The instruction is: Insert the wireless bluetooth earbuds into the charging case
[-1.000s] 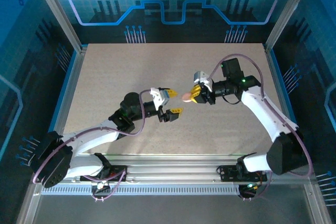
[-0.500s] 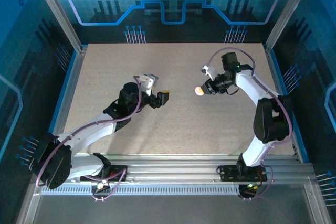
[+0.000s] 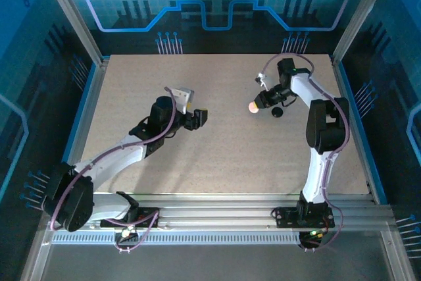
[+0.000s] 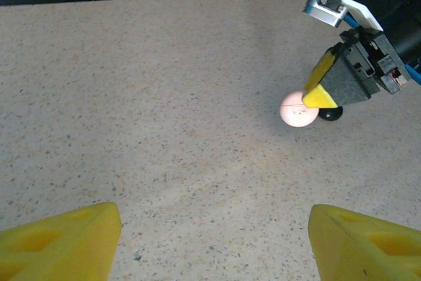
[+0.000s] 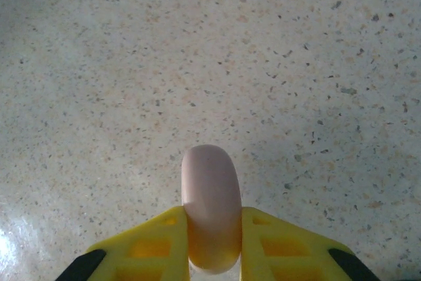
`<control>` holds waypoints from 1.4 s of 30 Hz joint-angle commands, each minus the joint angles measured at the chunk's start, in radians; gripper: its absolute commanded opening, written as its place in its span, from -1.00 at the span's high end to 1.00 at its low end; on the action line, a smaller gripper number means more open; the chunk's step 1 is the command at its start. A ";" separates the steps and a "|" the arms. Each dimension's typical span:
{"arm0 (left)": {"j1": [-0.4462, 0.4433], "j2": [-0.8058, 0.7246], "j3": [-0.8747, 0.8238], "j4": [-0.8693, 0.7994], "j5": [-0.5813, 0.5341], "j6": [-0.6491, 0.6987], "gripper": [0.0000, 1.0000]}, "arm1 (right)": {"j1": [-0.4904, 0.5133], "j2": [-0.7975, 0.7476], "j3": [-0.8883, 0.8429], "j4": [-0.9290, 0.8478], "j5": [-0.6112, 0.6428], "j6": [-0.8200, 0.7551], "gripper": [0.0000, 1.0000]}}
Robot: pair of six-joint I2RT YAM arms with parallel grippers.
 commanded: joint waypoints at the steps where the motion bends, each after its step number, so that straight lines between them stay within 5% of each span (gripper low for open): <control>1: 0.017 0.015 0.035 -0.041 -0.018 -0.033 -0.52 | -0.013 0.052 0.045 -0.077 0.005 0.017 0.60; 13: 0.094 0.003 0.044 -0.081 -0.020 -0.057 -0.55 | -0.026 0.095 0.058 -0.118 0.079 0.026 0.57; 25: 0.200 -0.033 0.003 -0.112 -0.072 -0.079 -0.63 | -0.024 0.076 0.043 -0.070 0.145 0.074 0.19; 33: 0.246 -0.060 0.000 -0.149 -0.156 -0.066 -0.74 | -0.024 -0.040 -0.006 0.011 0.233 0.149 -0.24; 42: 0.304 -0.098 -0.048 -0.152 -0.303 0.013 -0.91 | -0.041 -0.306 -0.239 0.247 0.286 0.244 -0.31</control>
